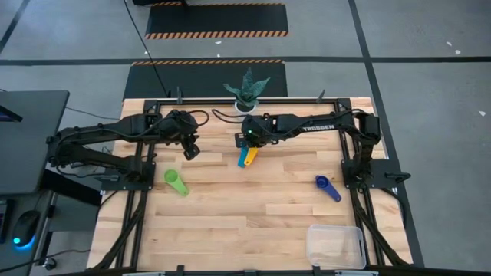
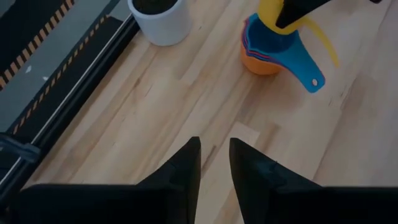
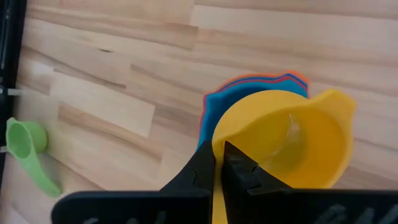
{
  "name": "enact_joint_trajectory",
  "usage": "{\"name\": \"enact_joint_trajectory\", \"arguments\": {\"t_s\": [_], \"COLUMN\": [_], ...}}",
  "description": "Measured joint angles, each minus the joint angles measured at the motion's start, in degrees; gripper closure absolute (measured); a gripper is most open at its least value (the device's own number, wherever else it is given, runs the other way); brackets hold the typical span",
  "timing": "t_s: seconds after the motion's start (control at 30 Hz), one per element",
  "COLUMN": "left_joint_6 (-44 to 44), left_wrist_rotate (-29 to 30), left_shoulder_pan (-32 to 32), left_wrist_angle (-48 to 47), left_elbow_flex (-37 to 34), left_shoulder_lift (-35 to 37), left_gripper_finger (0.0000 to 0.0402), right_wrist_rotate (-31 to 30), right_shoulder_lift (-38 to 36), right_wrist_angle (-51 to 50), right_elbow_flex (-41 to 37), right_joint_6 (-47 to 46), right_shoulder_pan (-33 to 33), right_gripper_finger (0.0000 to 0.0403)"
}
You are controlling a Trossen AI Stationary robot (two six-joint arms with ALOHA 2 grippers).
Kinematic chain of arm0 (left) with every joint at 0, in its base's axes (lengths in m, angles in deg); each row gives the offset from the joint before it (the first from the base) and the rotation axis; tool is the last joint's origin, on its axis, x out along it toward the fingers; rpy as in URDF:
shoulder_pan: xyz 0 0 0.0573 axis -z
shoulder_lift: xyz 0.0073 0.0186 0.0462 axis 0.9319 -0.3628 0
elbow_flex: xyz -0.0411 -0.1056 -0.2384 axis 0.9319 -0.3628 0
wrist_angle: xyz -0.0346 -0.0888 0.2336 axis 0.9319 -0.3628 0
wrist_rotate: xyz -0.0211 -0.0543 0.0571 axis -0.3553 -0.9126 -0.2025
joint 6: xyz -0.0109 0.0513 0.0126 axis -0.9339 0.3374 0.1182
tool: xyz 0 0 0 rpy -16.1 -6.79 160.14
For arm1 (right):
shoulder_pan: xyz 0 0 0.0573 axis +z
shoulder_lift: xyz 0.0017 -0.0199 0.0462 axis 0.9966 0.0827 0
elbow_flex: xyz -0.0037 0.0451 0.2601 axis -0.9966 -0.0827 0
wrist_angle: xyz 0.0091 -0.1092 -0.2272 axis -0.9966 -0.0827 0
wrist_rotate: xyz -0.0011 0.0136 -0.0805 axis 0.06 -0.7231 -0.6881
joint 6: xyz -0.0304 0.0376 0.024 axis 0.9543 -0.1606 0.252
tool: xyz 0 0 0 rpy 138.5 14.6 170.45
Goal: Nest measuring cups in basket
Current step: Stack the yellow measuring cup on top of the light blue measuring cup
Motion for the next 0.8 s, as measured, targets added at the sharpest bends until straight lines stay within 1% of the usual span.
{"name": "enact_joint_trajectory", "arguments": {"t_s": [0.13, 0.23, 0.3, 0.43, 0.53, 0.8], "left_joint_6": [0.9, 0.9, 1.0, 1.0, 1.1, 2.5], "left_wrist_rotate": [0.0, 0.0, 0.0, 0.0, 0.0, 0.0], "left_shoulder_pan": [0.0, 0.0, 0.0, 0.0, 0.0, 0.0], "left_wrist_angle": [-0.1, -0.1, -0.2, -0.5, -0.5, -0.5], "left_elbow_flex": [0.0, 0.0, 0.0, 0.0, 0.0, 0.0], "left_shoulder_lift": [0.0, 0.0, 0.0, 0.0, 0.0, 0.0], "left_gripper_finger": [0.0311, 0.0311, 0.0311, 0.0311, 0.0311, 0.0311], "right_wrist_rotate": [1.1, 3.3, 5.7, 12.5, 16.0, 19.3], "right_shoulder_lift": [0.4, 1.4, 2.8, 5.4, 6.3, 7.1], "right_wrist_angle": [-0.2, -0.9, -0.2, 0.4, 1.4, 6.0], "right_elbow_flex": [0.1, 0.0, 0.1, 0.3, 0.3, 0.0], "right_joint_6": [0.0, 0.0, 0.0, 0.1, 1.5, 6.7], "right_shoulder_pan": [-0.1, -0.4, -0.6, -1.1, -1.6, -3.3], "right_gripper_finger": [0.0391, 0.0389, 0.0382, 0.0368, 0.0360, 0.0340]}}
